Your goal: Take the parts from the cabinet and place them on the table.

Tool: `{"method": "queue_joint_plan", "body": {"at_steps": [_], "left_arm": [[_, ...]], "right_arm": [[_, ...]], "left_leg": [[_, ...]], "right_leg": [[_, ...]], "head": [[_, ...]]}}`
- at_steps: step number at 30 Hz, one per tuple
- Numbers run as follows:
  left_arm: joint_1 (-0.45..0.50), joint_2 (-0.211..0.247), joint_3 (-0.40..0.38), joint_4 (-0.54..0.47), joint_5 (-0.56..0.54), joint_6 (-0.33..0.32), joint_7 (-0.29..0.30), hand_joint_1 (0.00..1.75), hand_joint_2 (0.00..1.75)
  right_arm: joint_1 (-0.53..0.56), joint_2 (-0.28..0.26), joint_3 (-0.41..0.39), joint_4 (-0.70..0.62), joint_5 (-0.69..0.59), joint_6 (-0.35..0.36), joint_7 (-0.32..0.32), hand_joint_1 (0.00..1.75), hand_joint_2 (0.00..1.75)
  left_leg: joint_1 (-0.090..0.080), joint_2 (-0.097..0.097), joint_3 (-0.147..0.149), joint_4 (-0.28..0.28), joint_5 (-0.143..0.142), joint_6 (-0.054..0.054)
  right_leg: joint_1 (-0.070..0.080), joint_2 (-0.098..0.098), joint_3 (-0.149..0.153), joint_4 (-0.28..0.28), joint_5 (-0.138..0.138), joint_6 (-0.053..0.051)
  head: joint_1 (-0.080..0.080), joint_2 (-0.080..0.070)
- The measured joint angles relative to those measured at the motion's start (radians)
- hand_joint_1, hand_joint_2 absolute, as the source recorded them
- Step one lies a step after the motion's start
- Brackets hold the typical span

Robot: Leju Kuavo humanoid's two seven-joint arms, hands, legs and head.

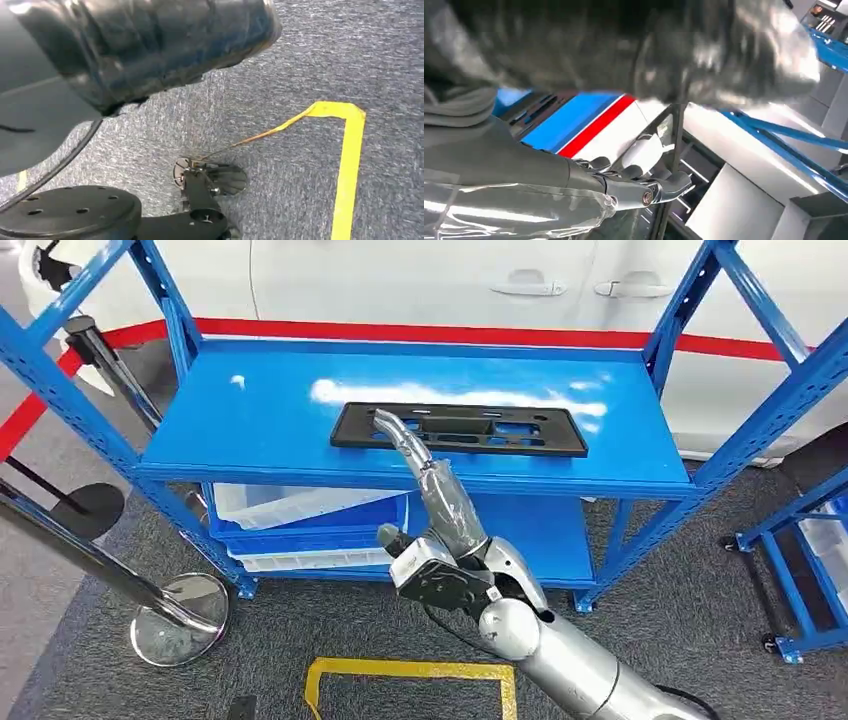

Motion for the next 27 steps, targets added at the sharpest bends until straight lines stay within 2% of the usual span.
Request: {"method": "queue_joint_plan", "body": {"at_steps": [1,4,5,6,7,9,10,11,12,14,15,16,19,20,21,22,24,25,26,27], "left_arm": [[-0.001,0.0,0.0,0.0,0.0,0.0,0.0,0.0,0.0],[0.001,0.0,0.0,0.0,0.0,-0.002,-0.005,0.0,0.0],[0.0,0.0,0.0,0.0,0.0,-0.002,-0.007,0.0,0.0],[0.0,0.0,0.0,0.0,-0.001,-0.002,-0.01,0.0,0.0],[0.0,0.0,0.0,0.0,-0.001,-0.003,-0.011,0.0,0.0],[0.001,0.0,0.0,0.0,-0.002,-0.005,-0.013,0.0,0.0],[0.002,0.0,0.0,0.0,-0.001,-0.008,-0.013,0.0,0.0],[0.003,0.0,0.0,0.0,-0.001,-0.011,-0.013,0.0,0.0],[0.003,0.0,0.0,0.0,-0.001,-0.013,-0.012,0.0,0.0],[0.002,0.0,0.0,0.0,-0.001,-0.014,-0.007,0.0,0.0],[0.001,0.002,0.0,0.002,-0.002,-0.015,-0.003,0.0,0.0],[-0.001,0.002,0.0,0.003,-0.002,-0.017,0.0,0.0,0.0],[0.001,0.002,0.0,0.005,-0.002,-0.019,0.008,0.0,0.0],[0.001,0.001,0.0,0.005,-0.002,-0.019,0.008,0.0,0.0],[0.001,0.001,0.0,0.005,-0.002,-0.019,0.008,0.0,0.0],[0.0,0.001,0.0,0.005,-0.002,-0.019,0.008,0.0,0.0],[-0.001,0.001,0.0,0.005,-0.002,-0.019,0.009,0.0,0.0],[-0.001,0.001,0.0,0.005,-0.002,-0.019,0.009,0.0,0.0],[0.0,0.001,0.0,0.005,-0.002,-0.019,0.009,0.0,0.0],[0.002,0.001,0.0,0.005,-0.002,-0.02,0.01,0.0,0.0]], "right_arm": [[-0.001,0.0,0.0,0.0,0.001,0.0,0.001,0.0,0.0],[0.0,-0.004,-0.001,0.003,0.003,0.001,0.002,0.0,0.0],[-0.001,-0.004,-0.001,0.003,0.003,0.002,0.002,0.0,0.0],[-0.002,-0.004,-0.002,0.003,0.003,0.003,0.002,0.0,0.0],[-0.003,-0.004,-0.002,0.003,0.003,0.005,0.002,0.0,0.0],[-0.003,-0.004,-0.002,0.005,0.003,0.011,0.002,0.0,0.0],[-0.003,-0.004,-0.002,0.007,0.003,0.014,0.002,0.0,0.0],[-0.002,-0.005,-0.002,0.009,0.003,0.015,0.002,0.0,0.0],[-0.002,-0.005,-0.002,0.01,0.003,0.017,0.002,0.0,0.0],[-0.003,-0.005,-0.002,0.01,0.003,0.023,0.002,0.0,0.0],[-0.004,-0.005,-0.002,0.01,0.003,0.024,0.002,0.0,0.0],[-0.005,-0.005,-0.003,0.01,0.003,0.026,0.002,0.0,0.0],[-0.004,-0.006,-0.005,0.01,0.003,0.032,0.002,0.0,0.0],[-0.005,-0.006,-0.006,0.009,0.002,0.033,0.002,0.0,0.0],[-0.004,-0.008,-0.008,0.01,0.002,0.032,0.002,0.0,0.0],[-0.008,-0.009,-0.008,0.01,0.002,0.032,0.002,0.0,0.0],[-0.003,-0.012,-0.008,0.011,0.002,0.032,0.002,0.0,0.0],[-0.001,-0.013,-0.008,0.011,0.002,0.032,0.002,0.0,0.0],[0.0,-0.016,-0.008,0.013,0.002,0.032,0.002,0.0,0.0],[0.0,-0.018,-0.008,0.013,0.002,0.032,0.002,0.0,0.0]], "left_leg": [[-0.006,0.0,-0.006,0.011,-0.003,-0.005],[-0.004,0.004,-0.005,0.005,0.002,-0.016],[-0.002,0.003,-0.012,0.011,-0.008,-0.022],[0.0,0.002,-0.018,0.035,-0.026,-0.028],[0.0,0.002,-0.043,0.091,-0.059,-0.033],[0.004,0.002,-0.115,0.243,-0.123,-0.04],[0.004,0.003,-0.14,0.292,-0.132,-0.042],[0.004,0.002,-0.144,0.295,-0.119,-0.041],[0.004,0.002,-0.126,0.253,-0.085,-0.038],[0.002,0.001,-0.05,0.092,0.002,-0.025],[0.0,0.0,-0.022,0.024,0.009,-0.015],[-0.006,0.0,-0.007,0.006,0.002,-0.012],[-0.008,-0.001,-0.009,0.004,0.0,-0.007],[0.005,0.0,0.002,-0.014,0.008,0.001],[0.004,0.002,0.009,-0.021,0.009,0.002],[0.004,0.003,0.015,-0.026,0.009,0.009],[0.003,0.003,0.017,-0.023,0.004,0.014],[0.003,0.003,0.018,-0.022,0.001,0.014],[0.003,0.003,0.019,-0.019,-0.002,0.014],[0.004,0.003,0.022,-0.016,-0.007,0.012]], "right_leg": [[0.003,0.001,0.005,-0.016,0.003,-0.004],[0.006,0.007,0.0,-0.013,0.007,-0.017],[-0.001,0.006,0.004,-0.02,0.011,-0.025],[-0.001,0.006,0.006,-0.021,0.011,-0.028],[-0.001,0.006,0.005,-0.02,0.011,-0.035],[0.001,0.006,0.005,-0.02,0.009,-0.039],[0.002,0.006,0.005,-0.019,0.009,-0.04],[0.003,0.008,0.006,-0.018,0.008,-0.042],[0.004,0.01,0.006,-0.017,0.006,-0.041],[0.005,0.014,0.011,-0.017,0.004,-0.039],[0.004,0.015,0.012,-0.017,0.003,-0.037],[0.011,0.016,0.008,-0.014,0.001,-0.031],[0.007,0.015,0.01,-0.024,0.004,-0.017],[0.015,0.015,0.013,-0.025,-0.001,-0.009],[0.01,0.013,0.01,-0.013,-0.009,-0.006],[0.008,0.011,-0.015,0.04,-0.042,-0.002],[0.006,0.011,-0.098,0.2,-0.108,0.002],[0.005,0.01,-0.133,0.259,-0.123,0.004],[0.002,0.01,-0.151,0.278,-0.111,0.007],[-0.002,0.01,-0.142,0.248,-0.077,0.009]], "head": [[0.0,0.0],[-0.001,0.0],[0.0,0.0],[-0.003,0.0],[-0.009,0.0],[-0.007,0.0],[-0.008,0.0],[-0.008,0.0],[-0.008,0.0],[-0.008,0.0],[-0.007,0.0],[-0.007,0.0],[-0.007,0.0],[-0.006,0.0],[-0.005,0.0],[0.001,0.0],[0.001,0.0],[0.0,0.0],[0.0,0.0],[0.0,0.0]]}}
